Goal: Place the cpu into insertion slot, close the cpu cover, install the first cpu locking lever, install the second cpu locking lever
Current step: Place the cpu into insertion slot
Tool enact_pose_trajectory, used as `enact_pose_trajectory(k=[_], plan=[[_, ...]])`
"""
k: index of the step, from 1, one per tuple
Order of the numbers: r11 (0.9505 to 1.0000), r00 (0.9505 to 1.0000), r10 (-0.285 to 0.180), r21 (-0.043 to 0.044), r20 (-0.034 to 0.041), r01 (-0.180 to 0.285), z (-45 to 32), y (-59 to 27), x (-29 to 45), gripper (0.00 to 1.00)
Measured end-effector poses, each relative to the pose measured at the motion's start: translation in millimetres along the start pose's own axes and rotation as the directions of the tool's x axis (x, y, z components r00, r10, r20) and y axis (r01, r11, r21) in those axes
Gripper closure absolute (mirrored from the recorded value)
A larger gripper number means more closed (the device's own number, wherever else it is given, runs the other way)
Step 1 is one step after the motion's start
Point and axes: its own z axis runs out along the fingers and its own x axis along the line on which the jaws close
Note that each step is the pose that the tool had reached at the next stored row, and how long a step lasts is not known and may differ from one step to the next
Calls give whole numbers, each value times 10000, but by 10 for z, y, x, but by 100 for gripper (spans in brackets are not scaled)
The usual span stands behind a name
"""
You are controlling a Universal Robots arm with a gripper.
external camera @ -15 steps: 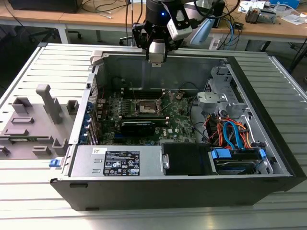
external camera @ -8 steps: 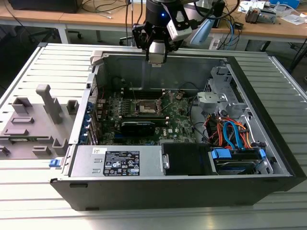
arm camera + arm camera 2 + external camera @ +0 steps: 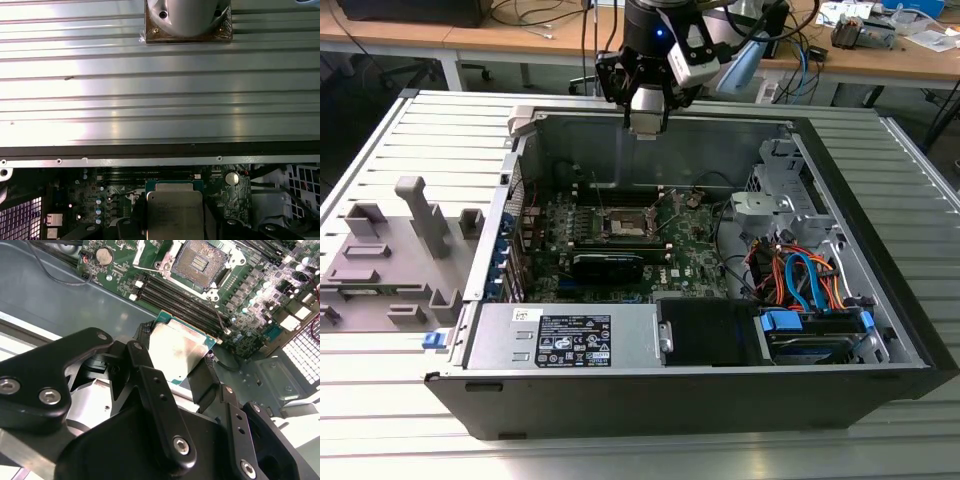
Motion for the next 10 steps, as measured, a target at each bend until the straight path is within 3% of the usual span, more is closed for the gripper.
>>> enact_pose_trajectory(k=[2,7,10], plan=[[10000,10000,-1,0,0,1,129,-20,-3,45],[10000,10000,-1,-1,0,1,135,-21,-3,45],[10000,10000,-1,-1,0,1,197,-27,-4,45]])
